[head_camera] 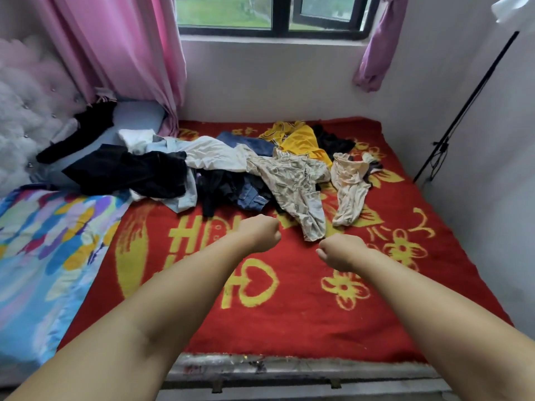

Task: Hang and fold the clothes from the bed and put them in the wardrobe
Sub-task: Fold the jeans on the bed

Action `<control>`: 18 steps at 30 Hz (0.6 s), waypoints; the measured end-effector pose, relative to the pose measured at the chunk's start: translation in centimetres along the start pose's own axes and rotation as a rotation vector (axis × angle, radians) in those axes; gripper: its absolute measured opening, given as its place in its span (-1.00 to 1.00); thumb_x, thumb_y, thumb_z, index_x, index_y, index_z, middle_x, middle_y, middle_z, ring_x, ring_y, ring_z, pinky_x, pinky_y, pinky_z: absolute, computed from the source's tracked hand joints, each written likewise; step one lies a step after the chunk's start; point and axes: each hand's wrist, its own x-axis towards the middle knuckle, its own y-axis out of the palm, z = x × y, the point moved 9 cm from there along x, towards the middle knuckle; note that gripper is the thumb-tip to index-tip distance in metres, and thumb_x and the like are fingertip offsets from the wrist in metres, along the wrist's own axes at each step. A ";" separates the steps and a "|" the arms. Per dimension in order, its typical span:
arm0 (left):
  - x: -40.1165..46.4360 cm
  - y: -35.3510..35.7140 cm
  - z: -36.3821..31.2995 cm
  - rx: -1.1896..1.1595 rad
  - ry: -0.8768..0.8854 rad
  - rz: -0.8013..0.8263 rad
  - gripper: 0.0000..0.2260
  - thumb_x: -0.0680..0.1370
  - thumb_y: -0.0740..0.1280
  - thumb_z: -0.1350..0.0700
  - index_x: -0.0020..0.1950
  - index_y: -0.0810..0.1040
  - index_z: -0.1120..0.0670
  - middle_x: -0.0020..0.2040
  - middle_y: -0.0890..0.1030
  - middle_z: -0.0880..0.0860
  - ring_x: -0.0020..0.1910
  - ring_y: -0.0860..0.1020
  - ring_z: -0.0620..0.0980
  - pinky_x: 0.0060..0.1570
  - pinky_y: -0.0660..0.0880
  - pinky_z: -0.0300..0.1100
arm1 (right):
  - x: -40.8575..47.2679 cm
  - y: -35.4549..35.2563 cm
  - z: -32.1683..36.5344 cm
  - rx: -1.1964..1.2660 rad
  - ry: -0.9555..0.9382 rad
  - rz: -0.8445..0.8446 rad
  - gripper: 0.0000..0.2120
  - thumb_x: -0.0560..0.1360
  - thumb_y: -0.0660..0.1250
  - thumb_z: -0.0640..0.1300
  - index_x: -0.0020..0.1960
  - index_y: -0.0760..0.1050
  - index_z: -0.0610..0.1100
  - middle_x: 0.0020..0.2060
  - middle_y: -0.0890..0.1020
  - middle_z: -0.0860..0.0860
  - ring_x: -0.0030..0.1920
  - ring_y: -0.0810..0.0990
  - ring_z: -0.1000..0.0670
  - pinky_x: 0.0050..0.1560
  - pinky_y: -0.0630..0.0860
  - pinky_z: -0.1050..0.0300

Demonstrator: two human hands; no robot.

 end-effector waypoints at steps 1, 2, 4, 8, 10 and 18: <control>0.8 1.0 -0.1 -0.007 -0.012 0.016 -0.75 0.57 0.13 0.05 0.07 0.55 0.10 0.00 0.59 0.06 -0.06 0.54 0.11 -0.24 0.38 -0.14 | 0.8 0.6 -0.7 -0.003 -0.009 0.014 -0.65 0.64 0.02 0.03 0.03 0.51 -0.13 0.03 0.59 -0.05 0.04 0.57 -0.11 -0.13 0.46 0.06; 1.6 2.0 -0.1 -0.010 -0.021 0.035 -0.74 0.58 0.12 0.05 0.10 0.55 0.09 0.01 0.59 0.05 -0.02 0.55 0.11 -0.23 0.40 -0.13 | 1.8 1.1 -1.3 -0.005 -0.017 0.031 -0.65 0.64 0.01 0.03 0.04 0.51 -0.13 0.04 0.59 -0.06 0.04 0.57 -0.12 -0.10 0.48 0.05; 3.7 4.1 0.8 -0.019 -0.034 0.078 -0.73 0.58 0.12 0.06 0.11 0.55 0.11 0.02 0.59 0.05 0.00 0.56 0.11 -0.24 0.43 -0.13 | 4.5 2.0 -1.9 0.002 -0.028 0.058 -0.64 0.65 0.00 0.03 0.03 0.51 -0.13 0.04 0.59 -0.06 0.04 0.57 -0.12 -0.06 0.50 0.03; 9.9 8.8 4.3 -0.037 -0.076 0.176 -0.77 0.57 0.11 0.11 0.00 0.52 0.15 -0.09 0.57 0.05 -0.11 0.53 0.08 -0.33 0.37 -0.18 | 11.6 4.7 -2.1 0.033 -0.039 0.075 -0.64 0.64 -0.01 0.04 0.03 0.50 -0.12 0.03 0.59 -0.07 0.03 0.57 -0.14 -0.07 0.47 0.04; 13.5 11.5 6.2 -0.042 -0.099 0.218 -0.78 0.57 0.10 0.12 -0.03 0.52 0.13 -0.14 0.54 0.04 -0.18 0.50 0.07 -0.34 0.37 -0.19 | 15.6 6.9 -2.4 0.071 -0.031 0.084 -0.63 0.64 0.00 0.03 0.03 0.51 -0.13 0.02 0.59 -0.08 0.02 0.57 -0.15 -0.14 0.42 0.07; 24.5 20.0 13.5 0.009 -0.142 0.247 -0.80 0.57 0.10 0.15 0.08 0.48 0.13 0.01 0.59 0.08 -0.03 0.55 0.12 -0.27 0.35 -0.14 | 29.7 13.4 -2.5 0.210 -0.026 0.108 -0.67 0.64 0.00 -0.02 -0.22 0.35 -0.12 -0.09 0.58 -0.10 -0.03 0.57 -0.17 -0.23 0.35 0.09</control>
